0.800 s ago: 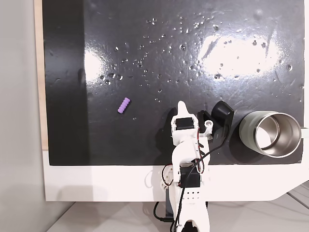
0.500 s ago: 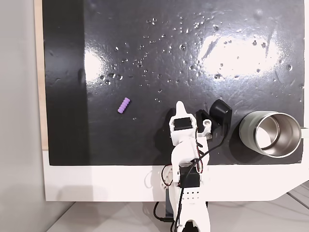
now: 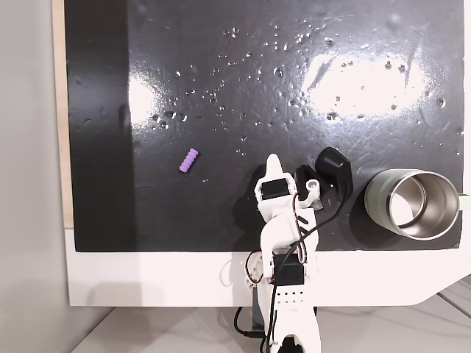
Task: Grasp a pengrip and put it in the cup.
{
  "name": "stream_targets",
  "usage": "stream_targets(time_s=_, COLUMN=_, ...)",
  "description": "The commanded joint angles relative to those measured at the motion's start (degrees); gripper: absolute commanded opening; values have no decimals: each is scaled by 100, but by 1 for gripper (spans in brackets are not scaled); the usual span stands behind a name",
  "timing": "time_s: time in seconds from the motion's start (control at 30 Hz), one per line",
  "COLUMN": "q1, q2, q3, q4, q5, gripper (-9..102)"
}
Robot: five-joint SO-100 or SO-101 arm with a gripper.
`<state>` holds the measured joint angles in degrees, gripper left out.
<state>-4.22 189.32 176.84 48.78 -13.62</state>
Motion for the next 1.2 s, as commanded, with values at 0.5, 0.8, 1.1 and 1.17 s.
stream_targets(time_s=0.5, q1=-624, q2=-5977, q3=-4342, q4=26, q5=-562, gripper=0)
stream_targets(time_s=0.8, q1=-1441, q2=-7523, q3=-4816, q4=-563, q5=-791, gripper=0)
stream_targets(time_s=1.1, q1=-1503, q2=-9167, q3=-6073, q4=-492, q5=-387, gripper=0)
stream_targets(time_s=1.17, q1=-1503, q2=-9439, q3=-6372, q4=-404, q5=-255, gripper=1)
